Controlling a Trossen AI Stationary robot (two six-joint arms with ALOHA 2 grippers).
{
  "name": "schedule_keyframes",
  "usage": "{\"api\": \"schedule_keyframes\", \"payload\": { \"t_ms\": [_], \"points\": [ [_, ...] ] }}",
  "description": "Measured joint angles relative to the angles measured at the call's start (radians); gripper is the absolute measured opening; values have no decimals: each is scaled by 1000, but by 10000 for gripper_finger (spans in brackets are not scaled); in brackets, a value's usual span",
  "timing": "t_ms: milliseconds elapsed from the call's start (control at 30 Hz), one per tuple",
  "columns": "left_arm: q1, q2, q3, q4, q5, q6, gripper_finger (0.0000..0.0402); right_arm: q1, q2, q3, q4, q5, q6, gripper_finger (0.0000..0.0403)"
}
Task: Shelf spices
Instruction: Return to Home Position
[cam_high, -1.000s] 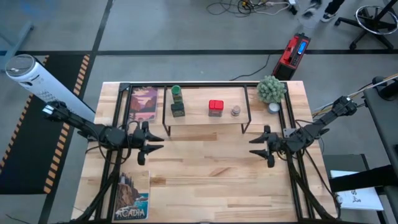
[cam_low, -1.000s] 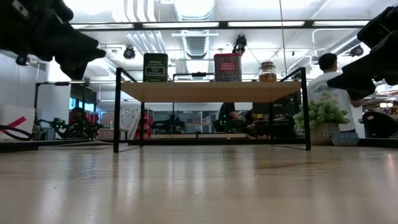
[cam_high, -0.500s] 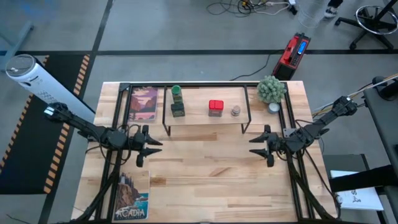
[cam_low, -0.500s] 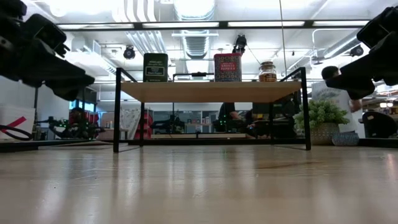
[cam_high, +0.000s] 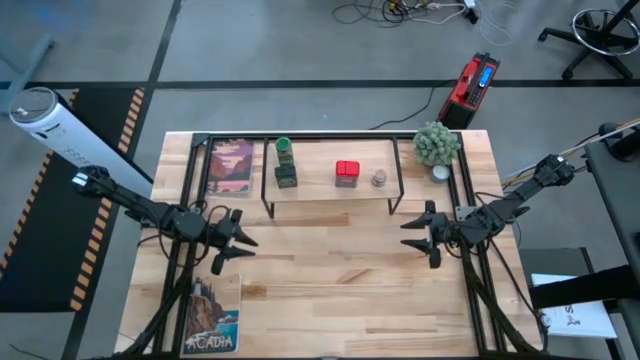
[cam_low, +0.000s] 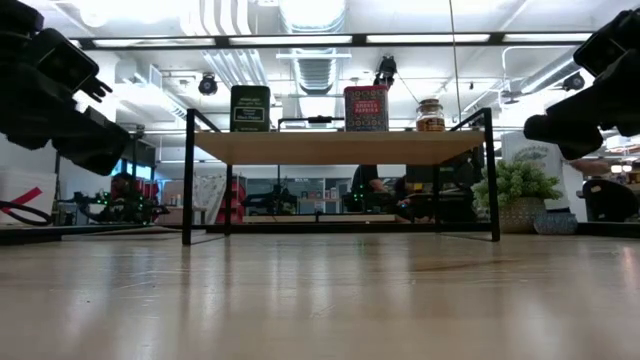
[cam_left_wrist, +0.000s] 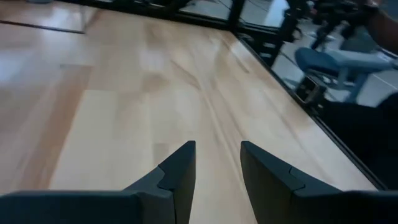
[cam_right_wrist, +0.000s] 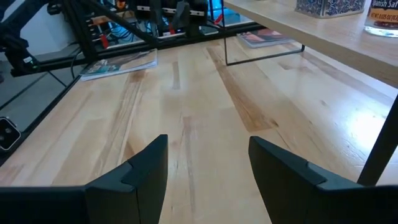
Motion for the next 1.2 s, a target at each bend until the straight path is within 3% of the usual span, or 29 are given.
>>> {"api": "schedule_keyframes", "payload": {
  "t_ms": [267,433,900,1200],
  "points": [
    [0,-2,0,-36,86,106,97,0,0,1,1,0,0,199],
    [0,5,0,-95,86,124,71,0,0,2,3,-2,0,199],
    [0,38,-1,-66,-98,97,54,0,0,2,1,-3,0,199],
    [0,37,-1,-30,-109,71,68,0,0,3,0,-3,0,199]
  ]
}}
